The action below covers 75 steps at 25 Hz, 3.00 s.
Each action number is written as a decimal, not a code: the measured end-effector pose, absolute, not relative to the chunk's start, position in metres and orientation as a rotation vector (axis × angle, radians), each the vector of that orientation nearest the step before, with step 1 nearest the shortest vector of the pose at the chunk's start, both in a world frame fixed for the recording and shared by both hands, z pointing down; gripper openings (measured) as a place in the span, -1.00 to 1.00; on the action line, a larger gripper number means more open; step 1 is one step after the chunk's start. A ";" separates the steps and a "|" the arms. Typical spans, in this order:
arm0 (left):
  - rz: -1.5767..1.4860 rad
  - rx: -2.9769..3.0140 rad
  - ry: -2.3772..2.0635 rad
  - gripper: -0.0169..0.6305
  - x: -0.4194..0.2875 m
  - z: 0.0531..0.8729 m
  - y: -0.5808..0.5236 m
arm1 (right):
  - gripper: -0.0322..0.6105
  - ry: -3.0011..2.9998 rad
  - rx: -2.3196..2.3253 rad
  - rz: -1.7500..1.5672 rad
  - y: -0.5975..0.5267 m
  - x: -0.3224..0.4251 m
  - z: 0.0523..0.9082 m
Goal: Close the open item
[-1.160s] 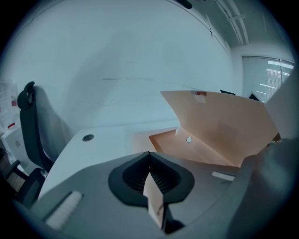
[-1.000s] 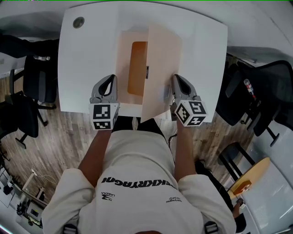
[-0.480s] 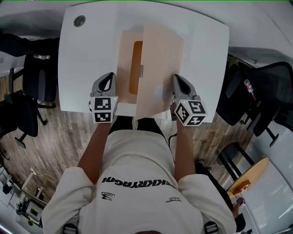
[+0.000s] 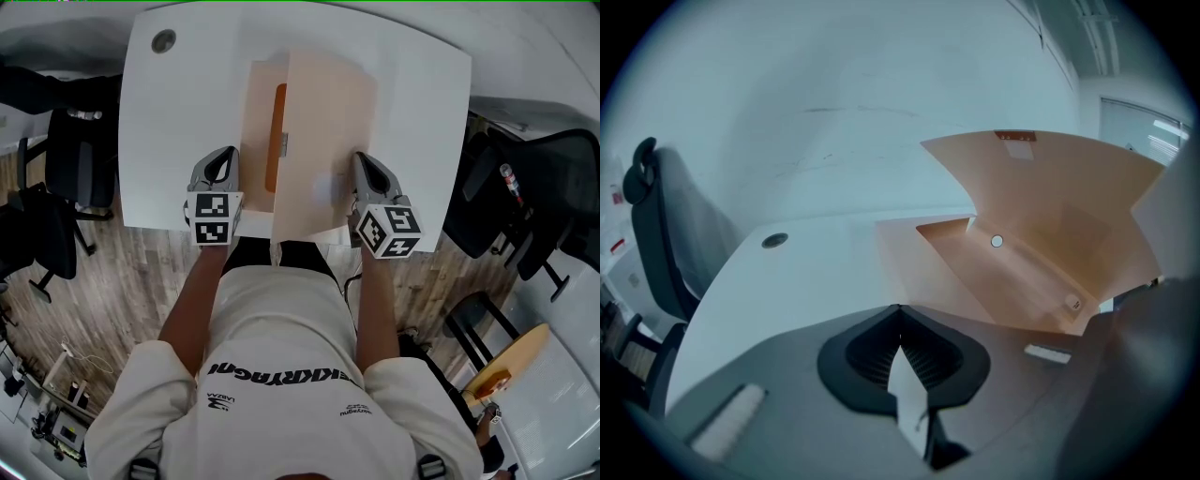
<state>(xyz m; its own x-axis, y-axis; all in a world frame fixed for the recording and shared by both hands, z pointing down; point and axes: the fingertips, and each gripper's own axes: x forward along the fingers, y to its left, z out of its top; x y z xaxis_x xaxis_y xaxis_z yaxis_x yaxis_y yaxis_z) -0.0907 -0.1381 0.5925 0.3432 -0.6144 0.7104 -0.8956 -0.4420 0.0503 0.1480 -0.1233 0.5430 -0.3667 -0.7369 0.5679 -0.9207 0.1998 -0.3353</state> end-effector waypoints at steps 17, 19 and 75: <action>0.845 2.143 -1.277 -0.93 -0.091 0.606 -0.139 | -0.90 -2.195 1.539 0.911 -0.124 0.140 0.546; 0.838 2.141 -1.273 -0.93 -0.090 0.607 -0.140 | -0.90 -2.196 1.537 0.909 -0.125 0.140 0.547; 0.694 2.129 -1.126 -0.93 -0.074 0.610 -0.138 | -0.90 -2.105 1.323 0.750 -0.131 0.109 0.565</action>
